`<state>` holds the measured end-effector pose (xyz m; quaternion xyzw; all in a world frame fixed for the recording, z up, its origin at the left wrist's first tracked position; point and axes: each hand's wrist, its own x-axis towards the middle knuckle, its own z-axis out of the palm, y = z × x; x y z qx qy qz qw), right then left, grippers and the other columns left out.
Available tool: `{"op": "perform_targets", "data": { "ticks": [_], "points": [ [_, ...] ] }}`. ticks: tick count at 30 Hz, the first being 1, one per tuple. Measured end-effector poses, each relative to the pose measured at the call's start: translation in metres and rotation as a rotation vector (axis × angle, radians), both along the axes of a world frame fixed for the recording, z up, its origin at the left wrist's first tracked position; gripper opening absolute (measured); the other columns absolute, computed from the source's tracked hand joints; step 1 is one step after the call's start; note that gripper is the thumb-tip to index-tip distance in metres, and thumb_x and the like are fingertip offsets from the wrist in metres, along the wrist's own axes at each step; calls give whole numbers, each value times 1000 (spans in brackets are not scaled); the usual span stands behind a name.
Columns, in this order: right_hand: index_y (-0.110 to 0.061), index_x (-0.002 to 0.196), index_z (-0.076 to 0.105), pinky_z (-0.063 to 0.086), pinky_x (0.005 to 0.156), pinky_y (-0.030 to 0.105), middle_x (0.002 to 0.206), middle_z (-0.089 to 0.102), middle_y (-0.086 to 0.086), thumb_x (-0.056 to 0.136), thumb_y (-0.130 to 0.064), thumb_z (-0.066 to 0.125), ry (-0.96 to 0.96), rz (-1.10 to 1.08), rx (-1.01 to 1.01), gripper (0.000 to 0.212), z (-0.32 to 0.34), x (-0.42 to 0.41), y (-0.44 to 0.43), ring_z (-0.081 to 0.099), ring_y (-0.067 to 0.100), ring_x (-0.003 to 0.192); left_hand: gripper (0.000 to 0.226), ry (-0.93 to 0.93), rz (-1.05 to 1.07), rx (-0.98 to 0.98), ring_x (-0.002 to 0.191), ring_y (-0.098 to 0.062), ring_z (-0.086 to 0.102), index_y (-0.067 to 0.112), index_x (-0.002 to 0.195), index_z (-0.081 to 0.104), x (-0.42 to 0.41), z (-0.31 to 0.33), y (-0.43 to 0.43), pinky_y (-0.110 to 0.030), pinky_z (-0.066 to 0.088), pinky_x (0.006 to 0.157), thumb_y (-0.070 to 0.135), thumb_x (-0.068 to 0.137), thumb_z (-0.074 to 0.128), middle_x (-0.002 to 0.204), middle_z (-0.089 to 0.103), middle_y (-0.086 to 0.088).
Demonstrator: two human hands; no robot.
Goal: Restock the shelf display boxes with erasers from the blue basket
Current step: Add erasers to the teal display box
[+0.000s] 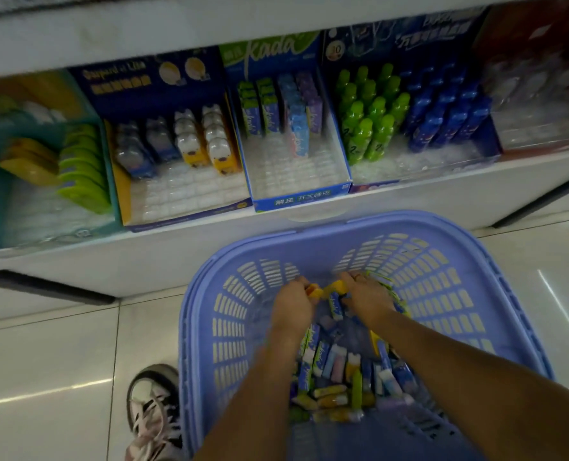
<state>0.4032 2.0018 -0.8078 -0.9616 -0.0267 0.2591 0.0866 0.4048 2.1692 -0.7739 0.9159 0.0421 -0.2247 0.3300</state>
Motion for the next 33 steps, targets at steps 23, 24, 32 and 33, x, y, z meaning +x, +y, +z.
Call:
{"op": "perform_targets", "data": {
  "ticks": [23, 24, 32, 33],
  "points": [
    [-33, 102, 61, 54, 78, 19, 97, 63, -5, 86, -9, 67, -34, -1, 1076, 30, 237, 16, 138, 65, 9, 89, 22, 191, -246, -231, 91, -9, 66, 12, 108, 68, 29, 286, 220, -18, 55, 79, 19, 87, 65, 104, 71, -2],
    [-33, 104, 61, 53, 77, 17, 94, 63, -8, 86, -10, 67, -120, -8, 1129, 30, 252, 20, 152, 65, 7, 86, 22, 135, -165, -291, 86, -6, 66, 14, 106, 69, 24, 288, 232, -15, 54, 74, 21, 85, 66, 99, 72, -1],
    [-14, 114, 64, 53, 81, 37, 98, 69, 4, 85, -15, 68, -596, 105, 1016, 29, 300, 92, 280, 64, 17, 86, 11, -426, 263, -65, 83, -17, 63, 20, 98, 63, 19, 247, 312, -34, 49, 81, 28, 91, 61, 88, 68, -1],
    [-13, 112, 64, 52, 84, 36, 99, 70, 4, 84, -16, 69, -603, 144, 953, 28, 301, 101, 294, 65, 18, 89, 16, -422, 238, 0, 87, -21, 63, 17, 101, 62, 20, 240, 315, -36, 50, 82, 30, 92, 59, 90, 67, -3]
  ]
}}
